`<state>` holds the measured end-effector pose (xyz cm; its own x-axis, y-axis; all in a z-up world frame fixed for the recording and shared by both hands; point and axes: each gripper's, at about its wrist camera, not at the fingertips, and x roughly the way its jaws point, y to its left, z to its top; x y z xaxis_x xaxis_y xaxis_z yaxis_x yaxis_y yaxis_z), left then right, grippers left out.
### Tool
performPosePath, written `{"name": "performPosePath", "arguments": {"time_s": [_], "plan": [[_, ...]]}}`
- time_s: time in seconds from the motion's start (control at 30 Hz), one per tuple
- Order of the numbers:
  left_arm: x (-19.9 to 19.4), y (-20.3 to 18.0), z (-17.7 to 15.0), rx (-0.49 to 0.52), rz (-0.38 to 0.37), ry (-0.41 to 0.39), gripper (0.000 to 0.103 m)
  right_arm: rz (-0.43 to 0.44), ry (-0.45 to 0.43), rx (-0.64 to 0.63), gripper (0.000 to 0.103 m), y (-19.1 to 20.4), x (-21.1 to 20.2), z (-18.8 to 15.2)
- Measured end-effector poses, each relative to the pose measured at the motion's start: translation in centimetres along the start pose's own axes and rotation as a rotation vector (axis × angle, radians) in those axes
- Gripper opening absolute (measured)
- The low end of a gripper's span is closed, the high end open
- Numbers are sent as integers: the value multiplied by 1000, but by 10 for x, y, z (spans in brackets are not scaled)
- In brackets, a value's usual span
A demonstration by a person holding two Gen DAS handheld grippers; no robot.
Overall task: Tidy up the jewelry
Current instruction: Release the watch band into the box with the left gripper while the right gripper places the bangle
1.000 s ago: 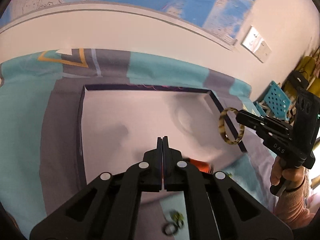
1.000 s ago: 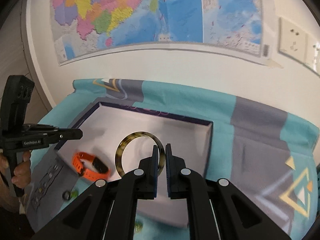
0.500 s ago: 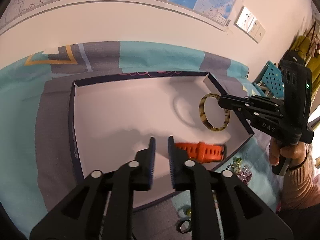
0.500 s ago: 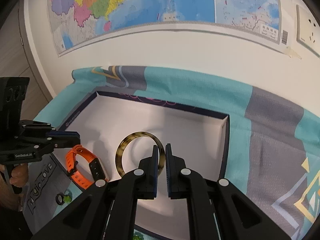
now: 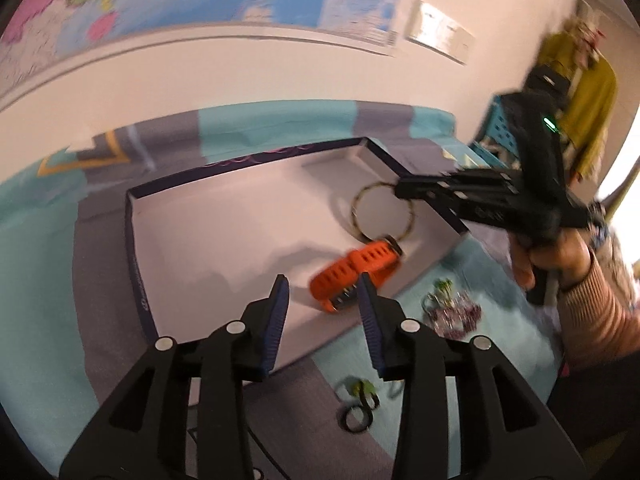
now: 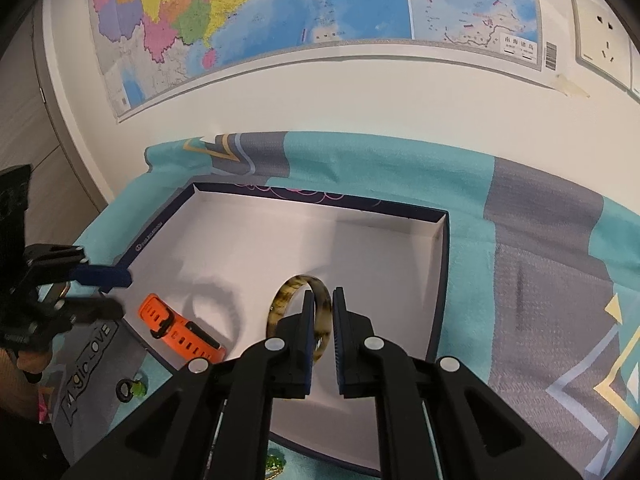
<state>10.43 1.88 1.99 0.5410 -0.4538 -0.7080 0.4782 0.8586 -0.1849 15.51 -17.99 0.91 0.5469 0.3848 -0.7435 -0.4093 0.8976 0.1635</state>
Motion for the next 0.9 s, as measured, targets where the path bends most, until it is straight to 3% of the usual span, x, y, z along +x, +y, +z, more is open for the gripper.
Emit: {"name": "performPosePath", "arguments": {"time_s": [0.2, 0.23, 0.3, 0.33, 0.4, 0.47, 0.5, 0.63, 0.7, 0.77, 0.9], "plan": [[29, -17, 5, 105, 87, 59, 40, -3, 24, 11, 0, -3, 13, 3], [37, -17, 7, 101, 95, 74, 38, -5, 25, 10, 0, -2, 14, 4], [47, -12, 12, 71, 100, 102, 15, -13, 31, 3, 0, -2, 17, 8], [53, -6, 15, 39, 98, 118, 13, -17, 36, 5, 0, -4, 19, 9], [57, 2, 20, -5, 101, 124, 10, -14, 53, 14, 5, -6, 21, 12], [58, 13, 24, -57, 102, 132, 10, 0, 80, -10, 23, -4, 23, 12], [59, 16, 26, -74, 102, 137, 9, -15, 89, -34, 26, -1, 23, 11], [63, 36, 31, -159, 114, 154, 9, -40, 153, -90, 26, 3, 31, 6], [66, 41, 32, -189, 113, 163, 9, -68, 184, -120, 20, 5, 38, 3], [69, 45, 35, -219, 120, 173, 9, -59, 182, -129, 5, 7, 40, 3], [77, 58, 43, -284, 138, 193, 9, -72, 174, -121, 4, 6, 45, 10]]}}
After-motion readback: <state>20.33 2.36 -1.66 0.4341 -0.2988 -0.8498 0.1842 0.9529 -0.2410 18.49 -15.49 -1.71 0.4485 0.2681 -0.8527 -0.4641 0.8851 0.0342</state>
